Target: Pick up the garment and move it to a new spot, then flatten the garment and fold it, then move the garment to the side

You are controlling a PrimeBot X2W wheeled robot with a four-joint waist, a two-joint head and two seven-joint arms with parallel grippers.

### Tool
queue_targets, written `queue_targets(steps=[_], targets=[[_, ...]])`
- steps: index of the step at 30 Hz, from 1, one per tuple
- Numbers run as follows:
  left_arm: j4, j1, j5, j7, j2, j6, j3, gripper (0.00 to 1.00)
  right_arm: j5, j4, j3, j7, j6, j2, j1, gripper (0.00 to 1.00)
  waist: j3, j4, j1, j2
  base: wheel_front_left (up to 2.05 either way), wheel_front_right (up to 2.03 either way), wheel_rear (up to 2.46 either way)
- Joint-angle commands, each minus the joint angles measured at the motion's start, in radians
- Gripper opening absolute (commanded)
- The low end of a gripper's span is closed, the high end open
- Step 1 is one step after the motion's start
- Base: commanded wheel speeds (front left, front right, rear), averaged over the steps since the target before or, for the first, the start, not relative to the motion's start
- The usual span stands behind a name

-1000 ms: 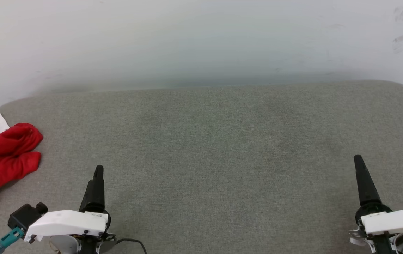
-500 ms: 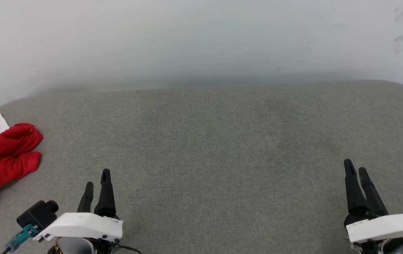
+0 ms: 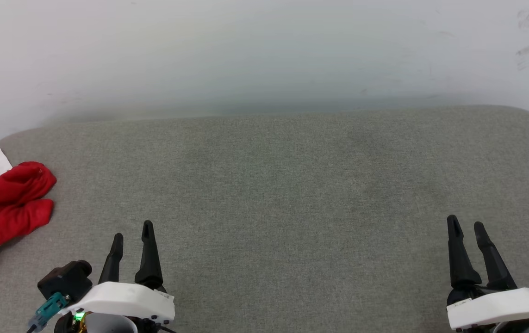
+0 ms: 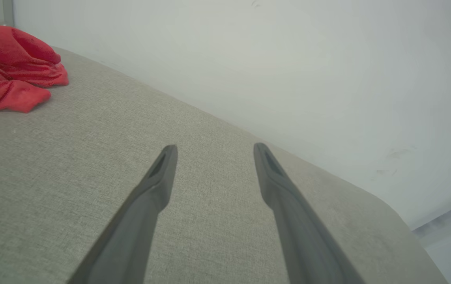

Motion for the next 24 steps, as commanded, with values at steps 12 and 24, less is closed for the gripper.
queue_targets(steps=[12, 24], targets=[[-0.024, 0.013, 0.142, -0.040, 0.011, 0.004, -0.025, 1.00, -0.137, -0.026, 0.012, -0.039, 0.000, -0.001, 0.021, 1.00, 0.001, 0.000, 0.0000, 0.0000, 0.00, 0.00, 0.00], [-0.026, 0.032, 0.254, -0.068, 0.005, -0.003, -0.036, 1.00, -0.237, -0.028, 0.011, -0.068, 0.000, -0.001, 0.038, 1.00, 0.000, 0.002, 0.0000, 0.0000, 0.00, 0.00, 0.00]])
